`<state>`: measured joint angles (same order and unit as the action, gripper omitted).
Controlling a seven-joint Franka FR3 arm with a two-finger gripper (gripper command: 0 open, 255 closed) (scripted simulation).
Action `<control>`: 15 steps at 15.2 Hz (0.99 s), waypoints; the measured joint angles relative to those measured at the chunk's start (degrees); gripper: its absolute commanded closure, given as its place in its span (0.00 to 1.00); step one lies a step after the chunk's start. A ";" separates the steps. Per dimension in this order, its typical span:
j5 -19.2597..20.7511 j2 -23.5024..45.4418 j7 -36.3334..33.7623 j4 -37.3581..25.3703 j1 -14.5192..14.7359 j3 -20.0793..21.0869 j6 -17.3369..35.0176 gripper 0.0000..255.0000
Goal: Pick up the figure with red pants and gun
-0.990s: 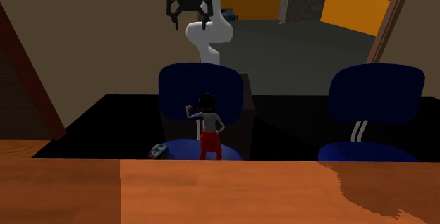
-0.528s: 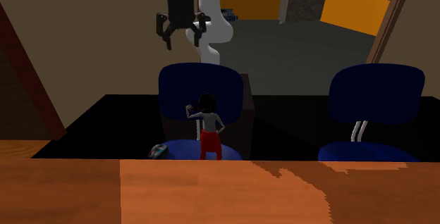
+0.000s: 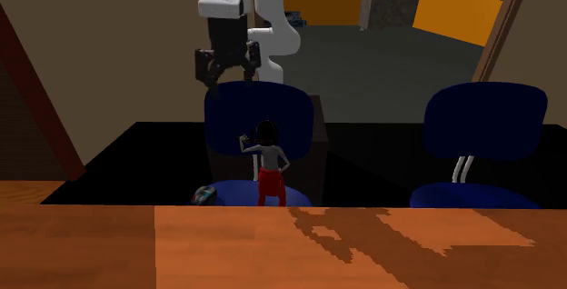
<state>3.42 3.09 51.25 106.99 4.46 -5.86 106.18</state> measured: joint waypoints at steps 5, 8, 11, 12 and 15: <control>-0.55 10.96 8.25 -10.15 0.67 1.52 0.13 0.00; -0.63 14.92 10.82 -13.45 0.71 2.09 0.58 0.00; -0.63 15.81 11.25 -12.22 0.58 2.11 2.68 0.00; -0.63 15.96 11.25 -11.72 0.57 2.12 3.33 0.00; -0.62 16.42 11.13 -10.53 0.61 2.15 4.98 1.00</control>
<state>2.80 19.51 62.38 96.47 5.07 -3.71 111.15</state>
